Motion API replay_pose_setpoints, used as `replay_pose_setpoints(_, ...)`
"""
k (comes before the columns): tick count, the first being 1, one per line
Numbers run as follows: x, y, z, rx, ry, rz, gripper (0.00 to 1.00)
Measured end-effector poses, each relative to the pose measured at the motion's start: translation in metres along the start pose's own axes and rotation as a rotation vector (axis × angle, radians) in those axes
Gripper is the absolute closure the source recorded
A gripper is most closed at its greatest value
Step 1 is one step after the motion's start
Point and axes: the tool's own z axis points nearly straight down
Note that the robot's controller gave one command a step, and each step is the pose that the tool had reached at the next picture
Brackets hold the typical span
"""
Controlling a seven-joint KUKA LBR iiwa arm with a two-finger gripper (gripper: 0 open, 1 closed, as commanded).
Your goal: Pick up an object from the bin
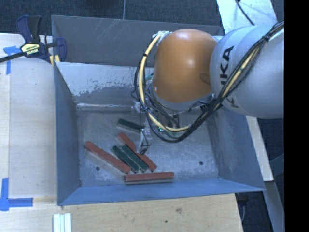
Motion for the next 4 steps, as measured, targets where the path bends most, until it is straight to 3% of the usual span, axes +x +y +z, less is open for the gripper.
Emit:
replay_pose_setpoints(1, 0.013, 0.007, 0.157, -0.001, -0.005, 0.158, 0.00)
replay_pose_setpoints(2, 0.011, 0.008, 0.150, -0.004, -0.006, 0.158, 1.00)
replay_pose_setpoints(3, 0.031, -0.043, 0.149, -0.008, -0.031, -0.214, 1.00)
replay_pose_setpoints(4, 0.034, -0.047, 0.153, -0.002, -0.019, -0.210, 0.00)
